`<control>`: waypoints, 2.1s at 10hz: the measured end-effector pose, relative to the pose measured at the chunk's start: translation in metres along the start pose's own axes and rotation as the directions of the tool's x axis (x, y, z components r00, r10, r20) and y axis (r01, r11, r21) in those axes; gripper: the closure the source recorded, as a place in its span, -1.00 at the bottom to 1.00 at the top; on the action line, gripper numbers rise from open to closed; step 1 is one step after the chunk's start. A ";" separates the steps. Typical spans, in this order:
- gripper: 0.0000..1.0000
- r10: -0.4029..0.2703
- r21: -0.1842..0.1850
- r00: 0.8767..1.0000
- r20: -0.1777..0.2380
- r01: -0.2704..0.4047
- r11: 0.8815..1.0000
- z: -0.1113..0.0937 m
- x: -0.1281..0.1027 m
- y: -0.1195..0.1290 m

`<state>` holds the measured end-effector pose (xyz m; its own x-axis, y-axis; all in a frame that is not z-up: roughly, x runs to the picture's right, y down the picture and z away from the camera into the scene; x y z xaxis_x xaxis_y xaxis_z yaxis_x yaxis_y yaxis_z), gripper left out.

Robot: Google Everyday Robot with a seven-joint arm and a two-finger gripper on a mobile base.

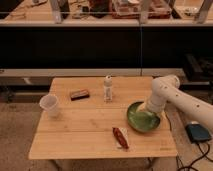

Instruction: Place the bottle in the ceramic bowl

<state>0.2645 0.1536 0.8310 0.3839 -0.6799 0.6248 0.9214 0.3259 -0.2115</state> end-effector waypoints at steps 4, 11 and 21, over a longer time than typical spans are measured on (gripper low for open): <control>-0.60 0.000 0.000 1.000 0.000 0.000 1.000 0.000 0.000 0.000; -0.60 0.000 0.000 1.000 0.000 0.000 1.000 0.000 0.000 0.000; -0.60 -0.013 0.045 0.998 -0.056 0.016 0.999 -0.028 0.030 -0.030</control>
<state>0.2504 0.1053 0.8346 0.3745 -0.7200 0.5843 0.9237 0.3443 -0.1678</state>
